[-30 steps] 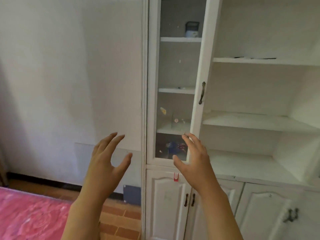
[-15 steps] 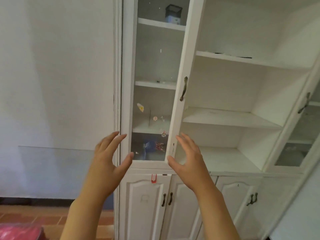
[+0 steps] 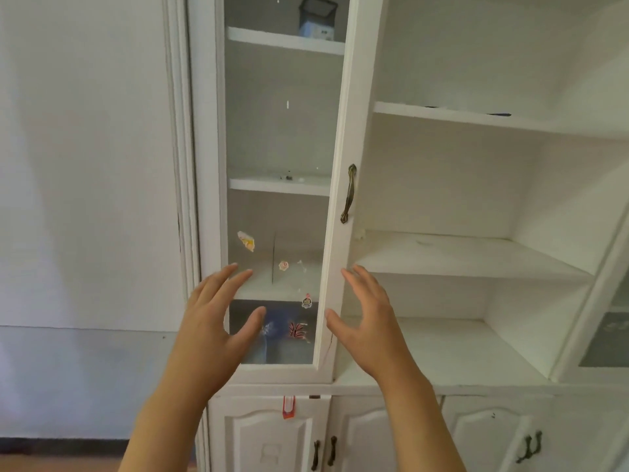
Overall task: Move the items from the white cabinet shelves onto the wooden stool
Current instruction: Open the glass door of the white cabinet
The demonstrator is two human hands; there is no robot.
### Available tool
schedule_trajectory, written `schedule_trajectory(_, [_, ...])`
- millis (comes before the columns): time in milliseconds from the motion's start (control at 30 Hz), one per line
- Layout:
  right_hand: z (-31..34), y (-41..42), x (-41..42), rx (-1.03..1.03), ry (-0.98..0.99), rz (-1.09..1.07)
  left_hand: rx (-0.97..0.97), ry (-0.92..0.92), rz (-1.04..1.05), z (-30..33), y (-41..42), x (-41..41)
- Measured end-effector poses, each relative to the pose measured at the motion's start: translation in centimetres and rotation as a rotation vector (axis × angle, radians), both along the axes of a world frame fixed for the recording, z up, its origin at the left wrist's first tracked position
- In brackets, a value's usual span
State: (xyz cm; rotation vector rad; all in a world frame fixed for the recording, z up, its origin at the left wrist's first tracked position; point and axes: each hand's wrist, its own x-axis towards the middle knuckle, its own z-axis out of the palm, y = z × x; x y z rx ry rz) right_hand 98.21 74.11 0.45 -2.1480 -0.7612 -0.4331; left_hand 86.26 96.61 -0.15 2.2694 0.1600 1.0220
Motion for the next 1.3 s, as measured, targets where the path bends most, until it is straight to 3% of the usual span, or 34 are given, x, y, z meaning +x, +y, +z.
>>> schedule_trajectory(600, [1.3,-1.0,20.1,0.056,-0.078,0.045,0.173,-0.045,0.023,2.0,-3.2,20.9])
schedule_trajectory(1033, [5.8,1.2,26.7,0.165,-0.261,-0.023,0.410,-0.340,-0.024,7.9,-1.7,31.7])
schedule_trajectory(1300, [6.9,3.8,28.2,0.241,-0.370,-0.027,0.564,-0.471,0.068,7.9,-0.9,35.8])
